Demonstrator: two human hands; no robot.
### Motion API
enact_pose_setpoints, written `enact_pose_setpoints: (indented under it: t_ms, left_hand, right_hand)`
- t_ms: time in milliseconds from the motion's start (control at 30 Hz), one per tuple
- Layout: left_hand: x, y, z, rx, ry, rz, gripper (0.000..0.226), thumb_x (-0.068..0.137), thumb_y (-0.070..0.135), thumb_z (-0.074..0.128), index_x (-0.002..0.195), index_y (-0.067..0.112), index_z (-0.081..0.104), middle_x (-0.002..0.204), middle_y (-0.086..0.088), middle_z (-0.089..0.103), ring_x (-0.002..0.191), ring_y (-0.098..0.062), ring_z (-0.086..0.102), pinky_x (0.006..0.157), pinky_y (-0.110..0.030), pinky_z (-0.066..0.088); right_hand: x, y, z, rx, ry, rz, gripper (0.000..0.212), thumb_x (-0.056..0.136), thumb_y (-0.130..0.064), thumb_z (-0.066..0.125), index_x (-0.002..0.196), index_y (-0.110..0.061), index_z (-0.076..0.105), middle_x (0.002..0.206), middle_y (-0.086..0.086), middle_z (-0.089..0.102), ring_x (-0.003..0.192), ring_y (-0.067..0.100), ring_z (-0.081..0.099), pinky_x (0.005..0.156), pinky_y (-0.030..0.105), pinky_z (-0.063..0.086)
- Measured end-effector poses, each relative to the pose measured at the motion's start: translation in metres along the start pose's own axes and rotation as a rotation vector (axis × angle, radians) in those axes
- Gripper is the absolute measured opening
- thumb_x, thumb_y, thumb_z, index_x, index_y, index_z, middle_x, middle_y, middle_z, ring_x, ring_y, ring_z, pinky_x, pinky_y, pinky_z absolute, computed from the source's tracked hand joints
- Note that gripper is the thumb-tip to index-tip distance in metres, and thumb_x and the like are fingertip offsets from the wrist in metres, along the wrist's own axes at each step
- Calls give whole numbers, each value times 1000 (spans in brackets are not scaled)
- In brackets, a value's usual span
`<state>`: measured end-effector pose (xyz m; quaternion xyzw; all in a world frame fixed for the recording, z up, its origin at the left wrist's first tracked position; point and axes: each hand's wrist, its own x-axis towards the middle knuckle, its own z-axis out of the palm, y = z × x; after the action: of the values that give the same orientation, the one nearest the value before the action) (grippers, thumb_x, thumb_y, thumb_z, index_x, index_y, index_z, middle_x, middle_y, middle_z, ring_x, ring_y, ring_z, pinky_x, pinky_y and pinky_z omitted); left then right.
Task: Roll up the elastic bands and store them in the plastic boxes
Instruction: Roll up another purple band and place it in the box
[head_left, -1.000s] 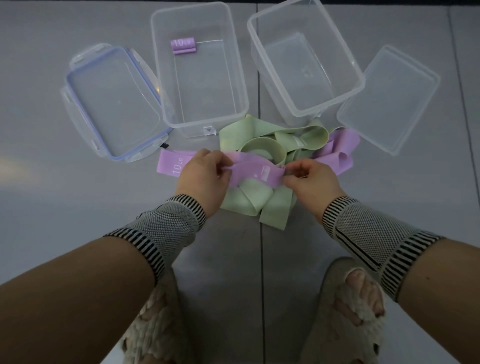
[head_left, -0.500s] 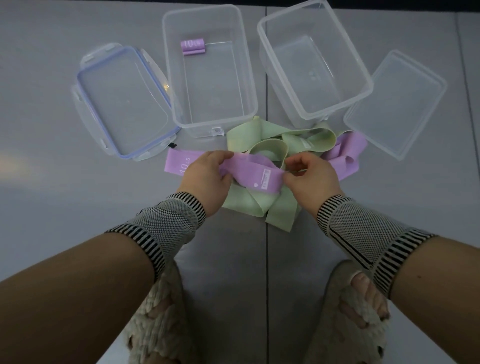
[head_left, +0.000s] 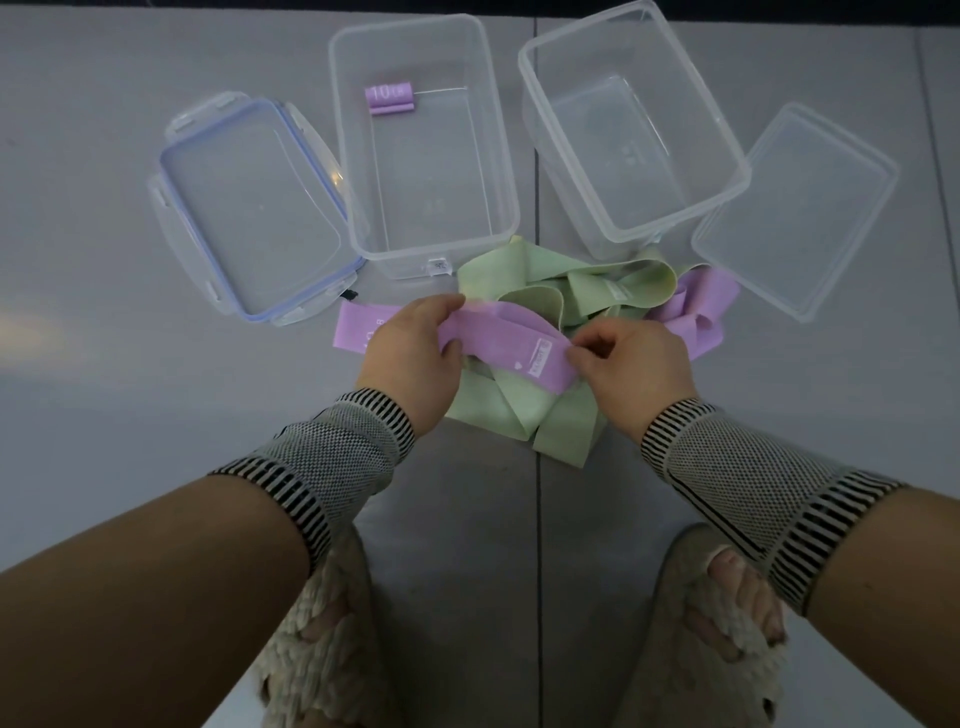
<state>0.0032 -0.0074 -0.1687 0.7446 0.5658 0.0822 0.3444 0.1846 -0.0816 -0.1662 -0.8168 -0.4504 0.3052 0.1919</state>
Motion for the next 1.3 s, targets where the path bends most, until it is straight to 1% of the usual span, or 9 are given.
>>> enact_pose_setpoints:
  t_ms: [200, 400, 533, 733, 800, 900, 1033, 1167, 1300]
  left_hand:
    - [0, 2, -1, -53, 27, 109, 51, 85, 6, 58, 134, 16, 50, 143, -1, 45, 124, -18, 49, 104, -34, 40]
    - [-15, 26, -18, -105, -62, 323, 70, 65, 30, 83, 127, 16, 51, 139, -1, 39, 119, -15, 50, 97, -30, 44]
    - [-21, 53, -50, -77, 100, 419, 38, 72, 28, 77, 105, 17, 60, 107, 3, 58, 93, -11, 57, 79, -26, 47]
    - [-29, 95, -129, -151, 91, 436, 8, 84, 33, 61, 81, 28, 66, 71, 15, 66, 70, 0, 64, 71, -23, 52]
    - [-34, 110, -156, -178, 85, 384, 19, 87, 23, 63, 73, 36, 60, 66, 16, 64, 63, 2, 60, 65, -18, 50]
    - [-51, 135, -193, -227, 54, 343, 16, 86, 30, 59, 70, 36, 59, 69, 9, 65, 67, -8, 61, 70, -24, 51]
    - [-91, 172, -234, -289, 63, 331, 21, 91, 22, 58, 71, 27, 61, 61, 7, 57, 57, -3, 48, 59, -16, 42]
    - [-136, 204, -262, -310, 50, 352, 19, 93, 26, 54, 77, 25, 65, 70, -8, 64, 63, -10, 51, 62, -26, 44]
    - [-178, 232, -282, -432, 167, 348, 18, 89, 19, 61, 81, 35, 64, 81, 1, 71, 78, -11, 64, 76, -21, 50]
  right_hand:
    - [1, -11, -11, 11, 23, -39, 24, 85, -12, 65, 109, -12, 68, 91, 1, 68, 84, 17, 60, 85, 27, 47]
    - [0, -59, -40, 967, -188, 398, 16, 84, 3, 64, 93, -9, 59, 76, 10, 65, 61, 16, 63, 62, 26, 58]
    - [-7, -97, -61, 1144, -272, 445, 10, 88, 4, 57, 88, -6, 56, 73, 11, 60, 62, 17, 61, 57, 24, 57]
    - [-26, -153, -118, 1122, -287, 344, 6, 91, -7, 56, 85, -7, 57, 68, 8, 58, 57, 16, 60, 56, 24, 56]
    - [-37, -168, -140, 1043, -279, 305, 13, 92, -21, 57, 85, -9, 59, 70, 5, 57, 59, 15, 57, 56, 25, 54]
    - [-62, -188, -173, 908, -212, 170, 21, 89, -35, 60, 86, -15, 64, 85, 1, 59, 77, 17, 57, 63, 28, 48]
    - [-111, -207, -211, 628, -126, -160, 21, 80, -30, 72, 99, -23, 67, 102, -3, 65, 95, 13, 60, 78, 28, 49]
    - [-160, -227, -244, 481, 56, -323, 4, 79, -16, 72, 82, -17, 70, 88, 8, 71, 81, 18, 65, 82, 38, 55]
    - [-209, -247, -272, 544, 88, -368, 14, 80, -11, 71, 69, -18, 67, 68, -1, 66, 62, 5, 56, 64, 23, 48]
